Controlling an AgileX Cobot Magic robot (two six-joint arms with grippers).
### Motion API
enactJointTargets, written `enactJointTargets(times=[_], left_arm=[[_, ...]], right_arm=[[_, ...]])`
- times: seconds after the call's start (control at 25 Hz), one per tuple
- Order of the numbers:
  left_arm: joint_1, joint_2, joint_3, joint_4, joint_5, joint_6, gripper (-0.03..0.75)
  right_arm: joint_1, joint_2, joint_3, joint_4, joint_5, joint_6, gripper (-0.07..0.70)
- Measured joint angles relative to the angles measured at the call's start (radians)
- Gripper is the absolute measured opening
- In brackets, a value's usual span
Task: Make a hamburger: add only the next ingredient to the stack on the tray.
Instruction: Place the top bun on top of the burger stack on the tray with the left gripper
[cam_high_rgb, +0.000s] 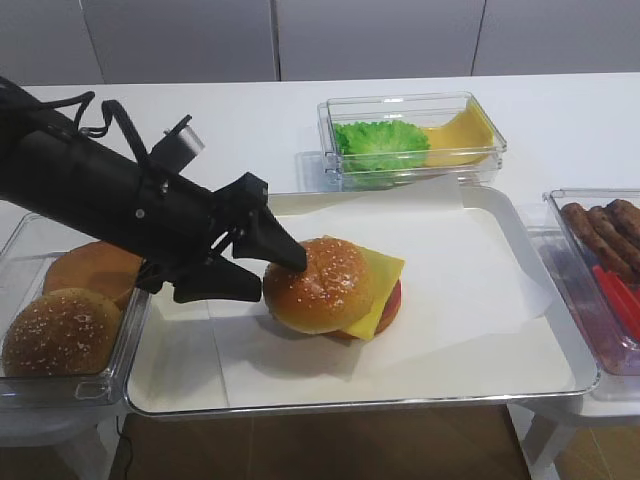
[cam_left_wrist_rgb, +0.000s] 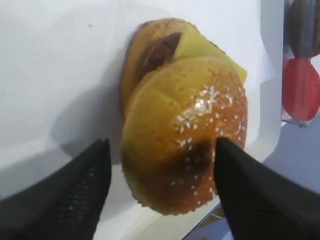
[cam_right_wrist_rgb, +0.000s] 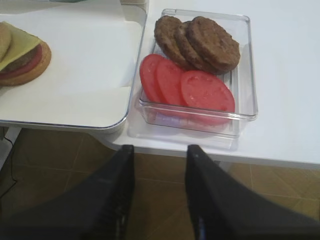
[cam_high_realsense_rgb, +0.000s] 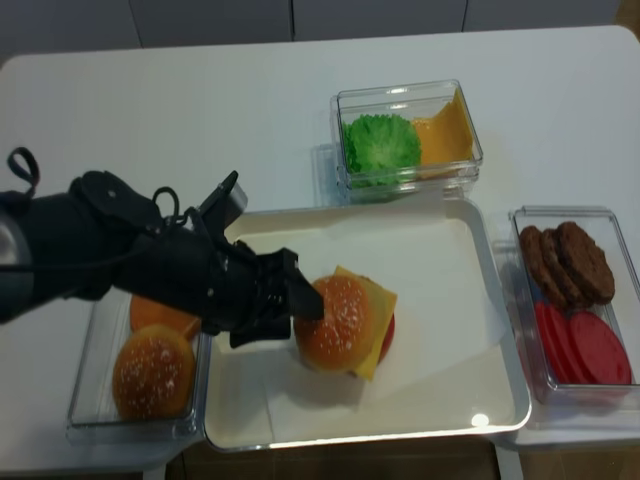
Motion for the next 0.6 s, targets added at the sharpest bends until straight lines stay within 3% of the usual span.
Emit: enactJointTargets(times=[0.6], left_arm=[[0.000, 0.024, 0.000, -0.165, 0.005, 0.094, 0.487]], right_arm=[[0.000, 0.000, 0.000, 0.000, 0.000, 0.000, 0.260]])
